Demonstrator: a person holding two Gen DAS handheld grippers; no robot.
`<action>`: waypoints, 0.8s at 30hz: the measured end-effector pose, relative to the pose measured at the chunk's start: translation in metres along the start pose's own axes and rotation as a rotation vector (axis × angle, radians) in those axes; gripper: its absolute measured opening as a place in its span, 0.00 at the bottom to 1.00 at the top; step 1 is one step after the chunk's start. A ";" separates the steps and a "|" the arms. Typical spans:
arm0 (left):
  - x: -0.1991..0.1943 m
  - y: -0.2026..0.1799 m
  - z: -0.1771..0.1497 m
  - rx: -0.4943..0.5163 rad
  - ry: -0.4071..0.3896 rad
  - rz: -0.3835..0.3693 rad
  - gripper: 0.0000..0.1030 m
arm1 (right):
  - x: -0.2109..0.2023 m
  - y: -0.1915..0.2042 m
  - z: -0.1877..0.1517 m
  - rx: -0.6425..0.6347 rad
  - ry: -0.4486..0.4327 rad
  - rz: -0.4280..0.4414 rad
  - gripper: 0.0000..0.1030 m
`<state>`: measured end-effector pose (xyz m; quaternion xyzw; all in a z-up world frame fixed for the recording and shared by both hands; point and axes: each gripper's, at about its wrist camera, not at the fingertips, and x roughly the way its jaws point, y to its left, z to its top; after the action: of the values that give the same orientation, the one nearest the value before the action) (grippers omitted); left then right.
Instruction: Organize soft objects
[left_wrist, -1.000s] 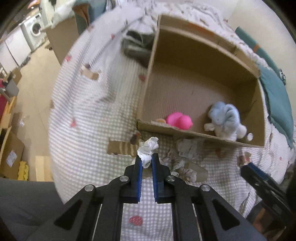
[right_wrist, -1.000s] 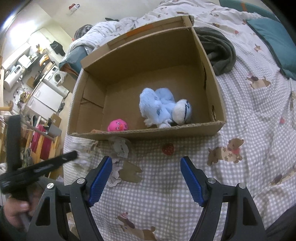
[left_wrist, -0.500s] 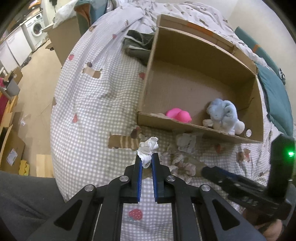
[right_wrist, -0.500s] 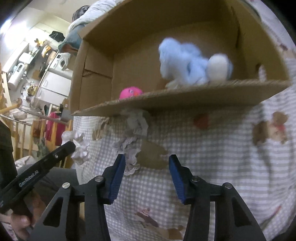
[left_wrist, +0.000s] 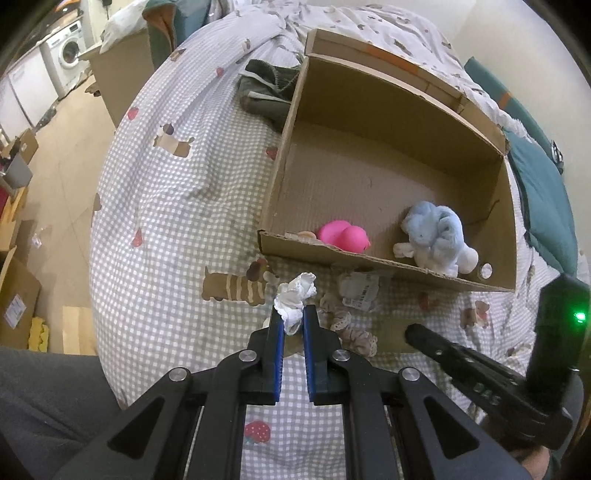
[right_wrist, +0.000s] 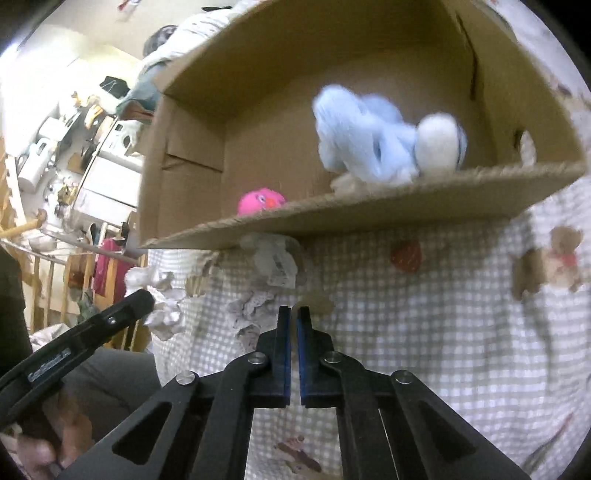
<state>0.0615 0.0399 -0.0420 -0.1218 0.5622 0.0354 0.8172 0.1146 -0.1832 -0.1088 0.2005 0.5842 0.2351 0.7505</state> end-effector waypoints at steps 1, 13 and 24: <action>0.000 0.001 0.000 -0.001 0.001 0.001 0.09 | -0.007 0.001 0.001 -0.006 -0.009 0.003 0.05; -0.003 -0.004 -0.008 0.028 -0.001 0.008 0.09 | -0.068 0.009 -0.010 -0.043 -0.102 0.044 0.05; -0.014 -0.008 -0.010 0.061 -0.056 0.042 0.09 | -0.102 -0.001 -0.012 -0.031 -0.188 0.105 0.05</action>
<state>0.0487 0.0311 -0.0308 -0.0837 0.5425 0.0389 0.8350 0.0818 -0.2436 -0.0326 0.2406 0.4961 0.2633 0.7916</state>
